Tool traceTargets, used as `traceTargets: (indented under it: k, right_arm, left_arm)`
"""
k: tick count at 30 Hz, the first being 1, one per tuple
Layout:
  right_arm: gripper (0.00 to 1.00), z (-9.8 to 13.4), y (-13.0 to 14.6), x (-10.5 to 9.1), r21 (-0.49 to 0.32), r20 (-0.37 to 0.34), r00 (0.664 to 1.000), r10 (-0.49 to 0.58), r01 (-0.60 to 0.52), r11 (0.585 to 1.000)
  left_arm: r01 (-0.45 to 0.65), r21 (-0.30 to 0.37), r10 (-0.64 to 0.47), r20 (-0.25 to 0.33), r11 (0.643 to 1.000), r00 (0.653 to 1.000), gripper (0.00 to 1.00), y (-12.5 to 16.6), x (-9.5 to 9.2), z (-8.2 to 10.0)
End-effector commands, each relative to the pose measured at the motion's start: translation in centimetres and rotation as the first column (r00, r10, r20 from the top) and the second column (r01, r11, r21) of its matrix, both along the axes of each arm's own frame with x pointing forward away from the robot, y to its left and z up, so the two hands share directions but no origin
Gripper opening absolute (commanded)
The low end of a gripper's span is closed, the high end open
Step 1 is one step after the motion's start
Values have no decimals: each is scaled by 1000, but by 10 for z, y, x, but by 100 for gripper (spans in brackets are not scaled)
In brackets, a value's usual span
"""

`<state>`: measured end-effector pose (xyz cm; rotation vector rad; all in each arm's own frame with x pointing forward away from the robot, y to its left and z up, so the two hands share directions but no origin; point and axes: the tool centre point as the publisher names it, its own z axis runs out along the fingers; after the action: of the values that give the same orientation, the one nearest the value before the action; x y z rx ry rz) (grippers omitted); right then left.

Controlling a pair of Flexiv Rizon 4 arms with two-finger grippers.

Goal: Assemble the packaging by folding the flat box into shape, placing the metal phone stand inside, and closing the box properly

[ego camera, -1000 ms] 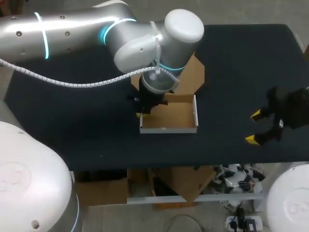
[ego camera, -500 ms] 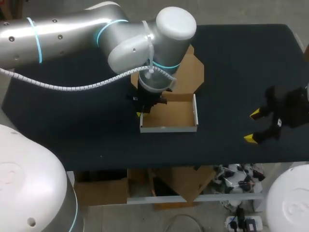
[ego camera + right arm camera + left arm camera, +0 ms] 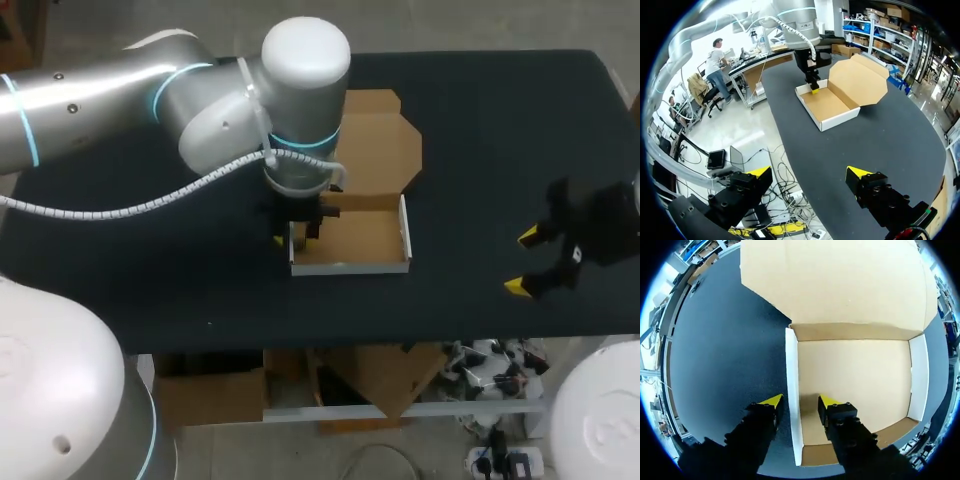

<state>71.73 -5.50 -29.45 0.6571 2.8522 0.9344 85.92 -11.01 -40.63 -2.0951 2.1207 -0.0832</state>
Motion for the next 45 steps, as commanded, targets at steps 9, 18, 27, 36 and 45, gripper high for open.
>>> traceTargets:
  k: [9,18,27,36,45]
  right_arm:
    - [100,-1,0,-5,-10,19,1000,-20,21,1000]
    - [100,-2,-3,-5,-4,13,999,-35,35,999]
    - [100,-3,-8,-2,17,-4,998,-69,69,997]
    - [100,-3,-19,2,52,-36,991,-130,131,990]
    - [100,-3,-26,2,87,-65,980,-186,191,978]
  left_arm:
    - [108,-161,-98,71,981,993,85,6,-16,21]
    - [279,-282,-239,170,918,956,100,8,-32,52]
    - [459,-303,-376,295,835,878,100,20,-62,90]
    - [591,-285,-466,400,755,789,100,46,-93,126]
    - [673,-255,-513,479,695,712,100,67,-117,143]
